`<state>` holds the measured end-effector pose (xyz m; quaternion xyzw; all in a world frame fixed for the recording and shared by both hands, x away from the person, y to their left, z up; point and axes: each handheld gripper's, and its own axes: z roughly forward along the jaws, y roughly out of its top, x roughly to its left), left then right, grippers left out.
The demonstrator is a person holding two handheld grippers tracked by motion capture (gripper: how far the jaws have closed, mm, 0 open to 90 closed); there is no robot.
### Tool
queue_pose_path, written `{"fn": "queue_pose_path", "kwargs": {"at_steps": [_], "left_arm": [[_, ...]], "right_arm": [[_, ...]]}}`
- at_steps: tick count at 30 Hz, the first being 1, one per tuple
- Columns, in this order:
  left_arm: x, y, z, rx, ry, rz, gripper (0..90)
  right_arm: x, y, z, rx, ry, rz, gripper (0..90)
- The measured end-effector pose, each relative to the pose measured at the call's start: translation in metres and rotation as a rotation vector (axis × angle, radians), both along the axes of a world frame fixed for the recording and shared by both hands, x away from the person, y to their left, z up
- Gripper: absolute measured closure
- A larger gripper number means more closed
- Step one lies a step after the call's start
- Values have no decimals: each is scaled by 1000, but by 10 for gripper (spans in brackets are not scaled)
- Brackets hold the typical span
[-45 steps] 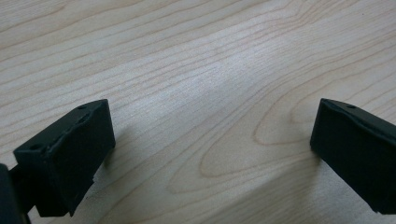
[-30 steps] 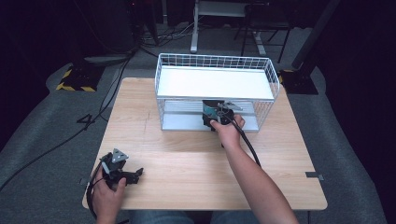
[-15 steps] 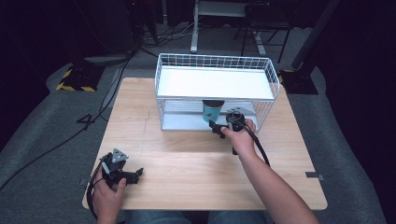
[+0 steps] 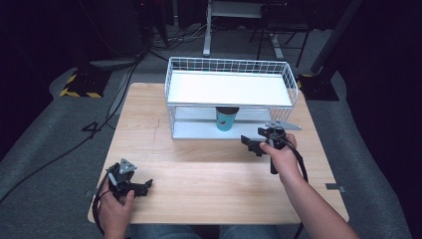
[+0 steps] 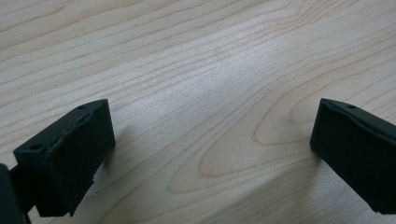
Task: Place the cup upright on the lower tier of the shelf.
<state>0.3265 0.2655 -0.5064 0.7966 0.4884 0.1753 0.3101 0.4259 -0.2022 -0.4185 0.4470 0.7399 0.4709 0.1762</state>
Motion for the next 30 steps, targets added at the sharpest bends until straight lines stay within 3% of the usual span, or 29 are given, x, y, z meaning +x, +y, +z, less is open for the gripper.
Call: {"fn": "queue_pose_path", "kwargs": {"at_steps": [12, 19, 30], "left_arm": [[0, 0, 0, 1, 1, -1, 4], [0, 0, 0, 0, 1, 1, 3], [0, 0, 0, 0, 1, 1, 3]], "right_arm": [[-37, -49, 8, -16, -26, 62, 182], [-56, -77, 7, -24, -24, 69, 199], [-71, -111, -12, -49, 33, 70, 216]]}}
